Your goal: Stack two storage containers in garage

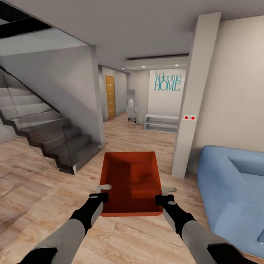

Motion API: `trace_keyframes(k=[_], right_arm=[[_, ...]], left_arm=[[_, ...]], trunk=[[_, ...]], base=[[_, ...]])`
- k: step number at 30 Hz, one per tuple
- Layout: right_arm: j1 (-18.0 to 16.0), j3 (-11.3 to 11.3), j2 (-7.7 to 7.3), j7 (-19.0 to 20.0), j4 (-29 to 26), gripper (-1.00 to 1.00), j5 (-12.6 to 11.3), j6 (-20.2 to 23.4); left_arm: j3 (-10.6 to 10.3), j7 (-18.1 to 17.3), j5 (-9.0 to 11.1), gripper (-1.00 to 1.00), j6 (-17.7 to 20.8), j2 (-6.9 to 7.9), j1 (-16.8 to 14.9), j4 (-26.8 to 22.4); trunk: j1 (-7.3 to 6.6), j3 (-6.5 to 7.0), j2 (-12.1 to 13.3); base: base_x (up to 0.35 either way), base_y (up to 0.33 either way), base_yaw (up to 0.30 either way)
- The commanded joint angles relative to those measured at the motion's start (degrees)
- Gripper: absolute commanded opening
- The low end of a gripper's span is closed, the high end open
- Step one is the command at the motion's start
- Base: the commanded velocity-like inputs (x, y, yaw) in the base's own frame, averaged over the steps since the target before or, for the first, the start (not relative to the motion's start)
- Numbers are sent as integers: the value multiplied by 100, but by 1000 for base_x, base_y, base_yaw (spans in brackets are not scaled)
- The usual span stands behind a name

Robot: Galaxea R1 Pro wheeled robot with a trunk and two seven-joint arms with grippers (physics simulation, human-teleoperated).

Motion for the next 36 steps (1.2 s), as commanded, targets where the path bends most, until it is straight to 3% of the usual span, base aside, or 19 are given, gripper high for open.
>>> trace_keyframes(k=[1, 16, 36], right_arm=[[0, -18, 53, 11, 16, -100, -68, 13], [1, -26, 59, 4, 12, -100, -68, 22], [1, -23, 55, 3, 12, -100, -68, 13]], left_arm=[[15, -15, -19, -100, -271, -11, -2, -23], [15, -15, -17, -100, -271, -11, 0, -23], [23, -16, -19, -100, -271, -11, 0, -23]], trunk=[[5, -2, -4], [5, 71, -4], [5, 76, -4]], base=[[322, 0, 0], [322, 0, -125], [322, 0, -6]])
